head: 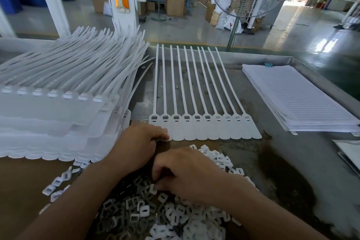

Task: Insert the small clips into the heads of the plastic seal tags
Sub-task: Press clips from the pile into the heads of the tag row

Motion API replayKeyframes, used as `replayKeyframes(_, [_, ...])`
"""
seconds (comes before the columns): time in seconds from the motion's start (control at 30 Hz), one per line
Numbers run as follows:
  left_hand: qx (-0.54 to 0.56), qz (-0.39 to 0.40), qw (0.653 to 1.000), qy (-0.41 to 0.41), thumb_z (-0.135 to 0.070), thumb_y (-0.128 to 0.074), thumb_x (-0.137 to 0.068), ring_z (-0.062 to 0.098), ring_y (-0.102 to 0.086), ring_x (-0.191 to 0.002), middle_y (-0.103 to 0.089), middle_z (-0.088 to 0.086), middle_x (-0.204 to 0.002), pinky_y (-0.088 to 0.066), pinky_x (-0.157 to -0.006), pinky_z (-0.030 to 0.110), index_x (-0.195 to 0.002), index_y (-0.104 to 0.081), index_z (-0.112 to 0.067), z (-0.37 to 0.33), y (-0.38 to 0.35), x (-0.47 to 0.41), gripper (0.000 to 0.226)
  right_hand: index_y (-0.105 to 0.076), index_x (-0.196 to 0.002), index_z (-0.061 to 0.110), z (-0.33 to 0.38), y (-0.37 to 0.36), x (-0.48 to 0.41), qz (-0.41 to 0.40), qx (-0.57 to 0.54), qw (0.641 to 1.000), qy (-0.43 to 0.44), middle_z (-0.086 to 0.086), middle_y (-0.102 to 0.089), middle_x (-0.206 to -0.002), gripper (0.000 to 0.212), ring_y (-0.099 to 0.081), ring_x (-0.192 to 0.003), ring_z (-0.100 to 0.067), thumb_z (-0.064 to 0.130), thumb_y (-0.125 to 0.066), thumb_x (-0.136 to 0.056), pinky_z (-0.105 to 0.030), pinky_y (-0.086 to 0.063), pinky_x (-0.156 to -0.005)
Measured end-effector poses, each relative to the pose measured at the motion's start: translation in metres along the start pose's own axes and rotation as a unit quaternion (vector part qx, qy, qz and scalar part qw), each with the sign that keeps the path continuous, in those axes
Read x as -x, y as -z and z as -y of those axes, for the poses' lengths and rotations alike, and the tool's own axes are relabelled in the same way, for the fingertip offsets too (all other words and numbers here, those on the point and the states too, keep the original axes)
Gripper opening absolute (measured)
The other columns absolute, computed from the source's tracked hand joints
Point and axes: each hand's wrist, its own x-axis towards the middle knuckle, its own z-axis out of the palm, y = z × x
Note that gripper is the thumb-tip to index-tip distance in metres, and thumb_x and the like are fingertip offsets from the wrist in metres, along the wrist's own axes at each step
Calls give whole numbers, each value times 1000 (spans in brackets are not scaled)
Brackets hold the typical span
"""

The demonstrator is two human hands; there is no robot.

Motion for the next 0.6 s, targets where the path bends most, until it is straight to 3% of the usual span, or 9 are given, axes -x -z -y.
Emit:
replayKeyframes(0.1, [7,-11,1000,-14,5,-58,-77,-24,-38,-90,-70,-8,-100,-25,-74,-12,-89,-74,-21,0,-1,0,33,-65,-101,20,-2,2,1,-29,-35,999,-2,5,-64,-93,23,-45,-76,4,13,-68,-79,-2,-33,-66])
replayKeyframes(0.17, [1,-10,1000,-18,4,-59,-78,-25,-38,-90,-70,-9,-99,-25,-73,-13,-89,-74,-21,0,-1,0,31,-68,-100,20,-4,4,1,-36,-49,998,-7,5,-67,-95,24,-46,-77,8,10,-70,-78,2,-33,-65])
replayKeyframes(0.33, [-29,-2,1000,-4,2,-54,-79,-19,-42,-91,-66,-12,-109,-23,-74,-12,-95,-73,-25,1,0,-2,37,-72,-95,23,-7,7,3,-57,-72,995,-26,8,-70,-91,20,-52,-77,9,19,-74,-75,0,-37,-69])
replayKeyframes(0.43, [-33,1,999,-1,3,-54,-79,-16,-44,-95,-65,-12,-111,-21,-78,-11,-97,-72,-25,1,0,-2,38,-72,-94,23,-9,9,3,-66,-101,992,-42,13,-67,-83,23,-53,-66,10,22,-77,-72,-1,-40,-68])
replayKeyframes(0.6, [-30,1,1000,0,2,-54,-81,-11,-48,-100,-64,-11,-113,-31,-92,9,-99,-71,-25,0,2,-1,37,-72,-84,22,-11,9,3,-65,-111,991,-41,19,-57,-63,19,-53,-61,11,28,-80,-67,-3,-41,-60])
